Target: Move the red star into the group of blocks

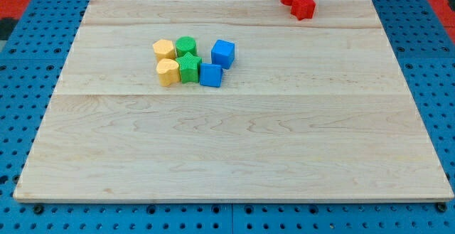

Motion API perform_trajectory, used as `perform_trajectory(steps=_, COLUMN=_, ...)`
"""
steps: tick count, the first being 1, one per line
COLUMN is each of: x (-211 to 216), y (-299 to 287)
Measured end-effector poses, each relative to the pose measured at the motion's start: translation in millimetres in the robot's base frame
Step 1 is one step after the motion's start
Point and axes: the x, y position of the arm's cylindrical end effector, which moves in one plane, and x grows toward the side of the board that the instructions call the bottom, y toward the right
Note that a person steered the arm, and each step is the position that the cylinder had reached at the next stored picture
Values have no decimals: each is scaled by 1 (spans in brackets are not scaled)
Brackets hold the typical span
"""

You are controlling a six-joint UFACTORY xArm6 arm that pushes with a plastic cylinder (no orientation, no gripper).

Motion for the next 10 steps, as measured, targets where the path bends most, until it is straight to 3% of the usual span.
perform_trajectory(steps=1, x=7, y=-6)
perform_trajectory(steps=3, x=101, y=-25)
perform_trajectory(steps=4, x=108, y=7)
perform_trajectory(steps=6, x=145, y=-145)
perform_trajectory(steps=7, x=110, y=-55)
perform_trajectory(steps=8, x=2, y=77)
perform_trajectory(steps=10, x=0, y=69)
